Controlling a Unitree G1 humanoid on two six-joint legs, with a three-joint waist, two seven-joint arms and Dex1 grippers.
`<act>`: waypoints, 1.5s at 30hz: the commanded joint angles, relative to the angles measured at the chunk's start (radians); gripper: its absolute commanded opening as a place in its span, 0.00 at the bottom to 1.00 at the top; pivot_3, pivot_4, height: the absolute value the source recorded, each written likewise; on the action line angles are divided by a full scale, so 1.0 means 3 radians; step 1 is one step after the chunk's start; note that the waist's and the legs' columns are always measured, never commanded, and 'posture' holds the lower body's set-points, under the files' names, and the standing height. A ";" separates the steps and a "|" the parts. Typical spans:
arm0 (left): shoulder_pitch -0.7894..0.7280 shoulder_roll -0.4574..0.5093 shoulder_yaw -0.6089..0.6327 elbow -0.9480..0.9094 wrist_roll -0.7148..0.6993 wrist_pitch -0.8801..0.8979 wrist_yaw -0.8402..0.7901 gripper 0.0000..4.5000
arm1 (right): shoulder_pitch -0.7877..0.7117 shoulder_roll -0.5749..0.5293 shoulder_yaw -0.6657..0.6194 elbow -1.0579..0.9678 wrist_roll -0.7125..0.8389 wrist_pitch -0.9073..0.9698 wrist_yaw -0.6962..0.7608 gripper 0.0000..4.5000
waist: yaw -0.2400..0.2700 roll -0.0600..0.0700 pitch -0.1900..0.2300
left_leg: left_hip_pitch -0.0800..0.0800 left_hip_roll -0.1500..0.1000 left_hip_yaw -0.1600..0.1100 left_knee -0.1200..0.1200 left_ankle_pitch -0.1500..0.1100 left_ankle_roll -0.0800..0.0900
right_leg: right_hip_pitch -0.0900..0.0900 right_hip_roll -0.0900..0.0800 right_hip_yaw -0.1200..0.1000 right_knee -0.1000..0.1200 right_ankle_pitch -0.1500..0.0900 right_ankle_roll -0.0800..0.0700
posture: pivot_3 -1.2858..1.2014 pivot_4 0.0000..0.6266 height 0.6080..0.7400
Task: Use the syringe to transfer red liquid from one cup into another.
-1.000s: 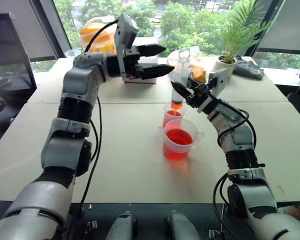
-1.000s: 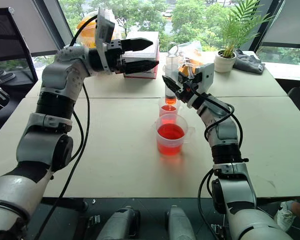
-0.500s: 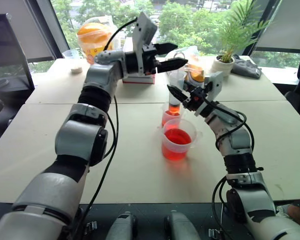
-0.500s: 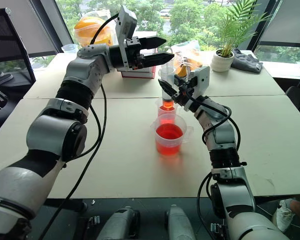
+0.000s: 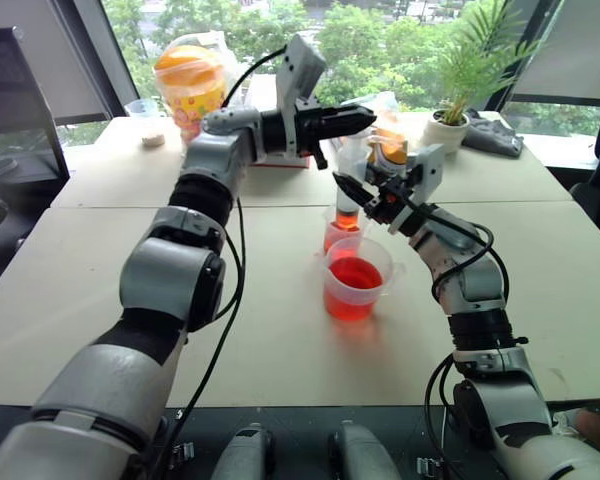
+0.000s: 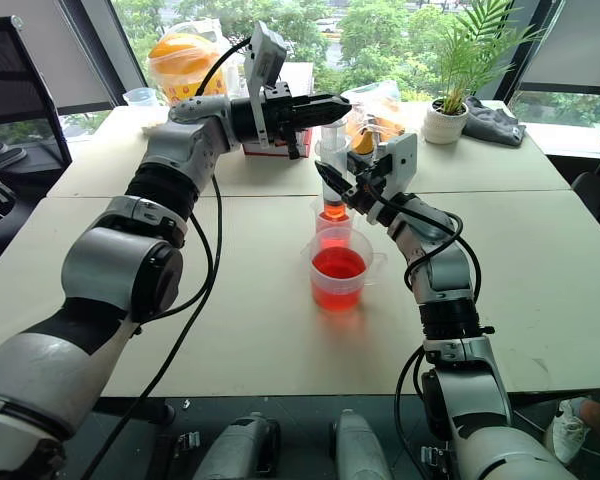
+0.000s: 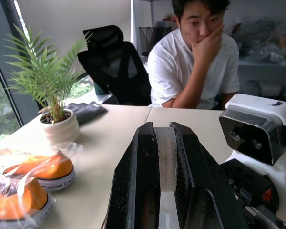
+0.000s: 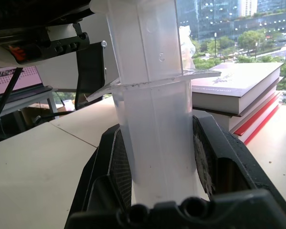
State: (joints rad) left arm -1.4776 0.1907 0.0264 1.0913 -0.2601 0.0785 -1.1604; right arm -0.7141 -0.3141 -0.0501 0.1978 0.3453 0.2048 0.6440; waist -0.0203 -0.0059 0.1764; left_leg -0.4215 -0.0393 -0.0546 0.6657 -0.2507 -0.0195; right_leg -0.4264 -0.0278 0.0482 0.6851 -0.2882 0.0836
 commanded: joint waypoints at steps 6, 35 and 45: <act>0.0260 -0.0034 -0.0044 -0.0198 0.0116 -0.0125 -0.0056 0.02 | -0.0306 -0.0137 -0.0184 -0.0329 0.0086 0.0074 -0.0074 0.32 | 0.0001 0.0000 0.0000 | 0.0000 0.0000 0.0000 0.0000 0.0000 0.0000 | 0.0000 0.0000 0.0000 0.0000 0.0000 0.0000 | 0.52 0.24 1.00; 0.0696 -0.0033 -0.0089 -0.0639 0.0145 0.0177 0.0021 0.02 | -0.0451 -0.0304 -0.0347 -0.0926 0.0351 0.0826 -0.0273 0.32 | 0.0006 0.0000 0.0000 | -0.0001 0.0000 0.0000 0.0000 0.0000 0.0000 | 0.0000 -0.0001 0.0000 0.0000 0.0000 0.0000 | 0.52 0.24 1.00; 0.0550 0.0202 0.0138 -0.0908 -0.0123 0.0617 0.0079 0.73 | -0.0324 -0.0272 -0.0273 -0.0704 0.0263 0.0711 -0.0200 0.32 | 0.0002 0.0000 0.0000 | 0.0000 0.0000 -0.0001 0.0000 0.0000 0.0000 | 0.0000 -0.0001 0.0000 0.0000 0.0000 0.0000 | 0.52 0.24 1.00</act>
State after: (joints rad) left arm -1.2884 0.2425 0.0534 0.8558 -0.2743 0.2432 -1.1318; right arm -0.7806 -0.4013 -0.1269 0.0253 0.4078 0.4472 0.5771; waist -0.0198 -0.0058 0.1764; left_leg -0.4216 -0.0393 -0.0547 0.6657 -0.2507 -0.0194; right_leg -0.4265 -0.0280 0.0482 0.6853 -0.2882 0.0836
